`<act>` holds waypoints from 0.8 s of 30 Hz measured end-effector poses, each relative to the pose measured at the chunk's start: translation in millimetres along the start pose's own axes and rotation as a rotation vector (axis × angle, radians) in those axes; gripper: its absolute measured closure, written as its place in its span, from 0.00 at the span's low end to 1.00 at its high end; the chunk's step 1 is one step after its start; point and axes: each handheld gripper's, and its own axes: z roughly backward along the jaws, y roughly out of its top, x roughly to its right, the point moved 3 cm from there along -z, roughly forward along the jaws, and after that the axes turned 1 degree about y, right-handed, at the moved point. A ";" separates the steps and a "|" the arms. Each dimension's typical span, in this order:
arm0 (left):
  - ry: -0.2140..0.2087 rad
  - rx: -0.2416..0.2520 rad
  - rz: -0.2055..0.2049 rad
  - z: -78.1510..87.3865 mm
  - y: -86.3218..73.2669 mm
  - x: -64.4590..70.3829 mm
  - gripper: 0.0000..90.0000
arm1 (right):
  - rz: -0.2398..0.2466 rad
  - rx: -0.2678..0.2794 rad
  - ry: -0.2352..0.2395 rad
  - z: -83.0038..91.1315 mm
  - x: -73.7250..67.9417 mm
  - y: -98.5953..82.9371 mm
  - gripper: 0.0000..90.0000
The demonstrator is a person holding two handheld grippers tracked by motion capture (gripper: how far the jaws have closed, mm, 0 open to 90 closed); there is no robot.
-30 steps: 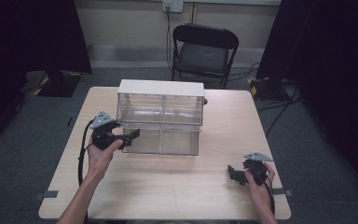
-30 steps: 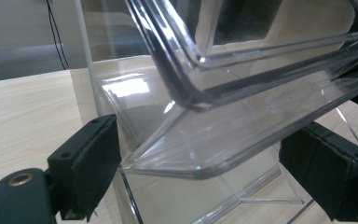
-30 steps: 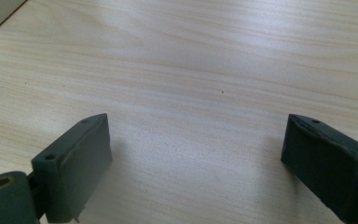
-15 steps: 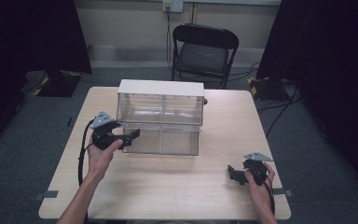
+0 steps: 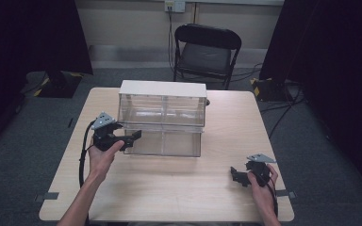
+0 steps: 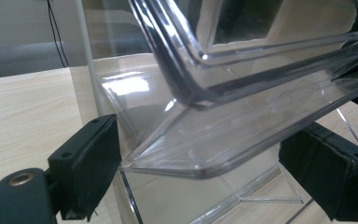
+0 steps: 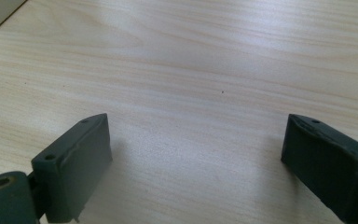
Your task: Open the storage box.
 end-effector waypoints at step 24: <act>0.000 -0.008 -0.007 0.9 0.0 -0.5 0.14 | 0.000 0.000 0.000 0.0 0.0 0.0 0.08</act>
